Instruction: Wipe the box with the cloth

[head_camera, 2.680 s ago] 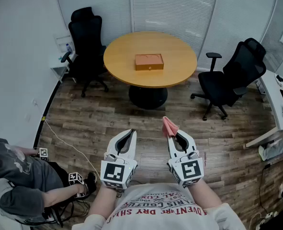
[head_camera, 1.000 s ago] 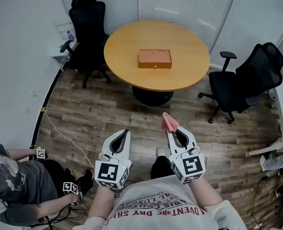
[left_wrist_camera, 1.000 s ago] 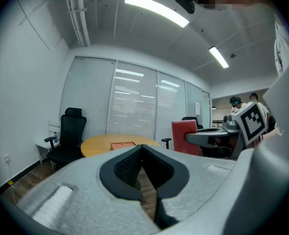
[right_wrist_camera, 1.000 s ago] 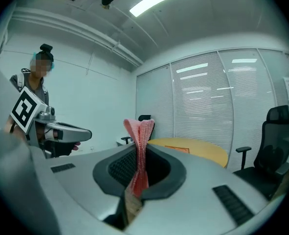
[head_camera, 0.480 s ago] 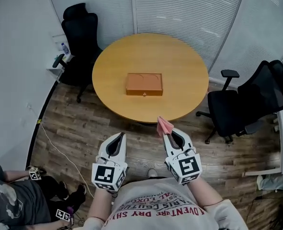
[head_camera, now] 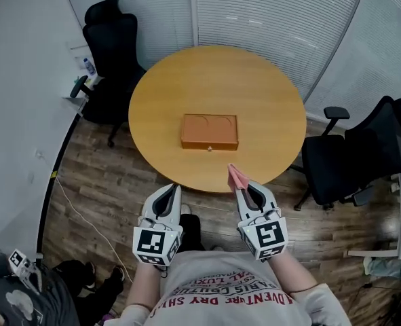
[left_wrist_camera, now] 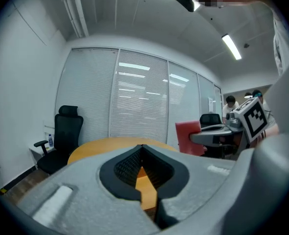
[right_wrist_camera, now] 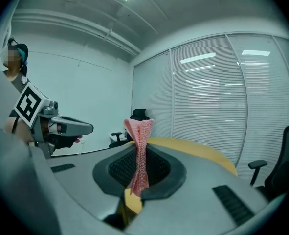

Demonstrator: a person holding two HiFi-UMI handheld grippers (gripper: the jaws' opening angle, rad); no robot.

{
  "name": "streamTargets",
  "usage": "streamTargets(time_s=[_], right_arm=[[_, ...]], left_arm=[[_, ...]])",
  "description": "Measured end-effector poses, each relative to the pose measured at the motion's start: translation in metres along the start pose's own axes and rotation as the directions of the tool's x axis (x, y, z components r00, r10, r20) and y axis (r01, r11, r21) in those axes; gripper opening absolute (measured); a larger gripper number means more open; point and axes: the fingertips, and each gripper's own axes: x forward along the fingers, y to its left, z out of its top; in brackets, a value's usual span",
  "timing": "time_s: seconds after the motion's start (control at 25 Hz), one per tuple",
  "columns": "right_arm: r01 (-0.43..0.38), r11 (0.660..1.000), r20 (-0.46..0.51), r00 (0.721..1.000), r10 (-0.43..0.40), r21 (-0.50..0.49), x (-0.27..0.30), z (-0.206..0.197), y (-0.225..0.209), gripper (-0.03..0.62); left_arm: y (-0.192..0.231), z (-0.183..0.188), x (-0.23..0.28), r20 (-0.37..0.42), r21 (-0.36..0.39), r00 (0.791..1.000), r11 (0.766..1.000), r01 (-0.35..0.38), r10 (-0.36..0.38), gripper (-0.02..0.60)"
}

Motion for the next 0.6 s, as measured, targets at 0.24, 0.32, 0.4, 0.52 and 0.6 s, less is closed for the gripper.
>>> streamTargets(time_s=[0.24,0.32,0.4,0.52,0.6], right_arm=[[0.053,0.999,-0.023,0.998,-0.053,0.002,0.091,0.01,-0.008,0.028],[0.077,0.997,-0.025,0.997,-0.077,-0.006,0.121,0.017,-0.01,0.028],[0.106,0.994,-0.044,0.993,-0.107,-0.017,0.146,0.019,-0.012,0.028],[0.146,0.989,-0.083,0.986,-0.147,-0.009,0.183,0.017,-0.02,0.028],[0.163,0.987,-0.11,0.981,-0.162,0.0,0.206,0.014,-0.027,0.028]], left_arm=[[0.082,0.011,0.058,-0.006,0.008,0.999,0.999,0.042,-0.042,0.008],[0.113,0.019,0.077,0.0,0.013,0.998,0.998,0.059,-0.059,0.008],[0.14,0.02,0.094,-0.006,0.004,0.997,0.997,0.079,-0.079,0.008],[0.174,0.017,0.123,-0.029,-0.007,0.993,0.994,0.112,-0.113,0.008],[0.192,0.014,0.144,-0.05,-0.01,0.99,0.991,0.133,-0.133,0.008]])
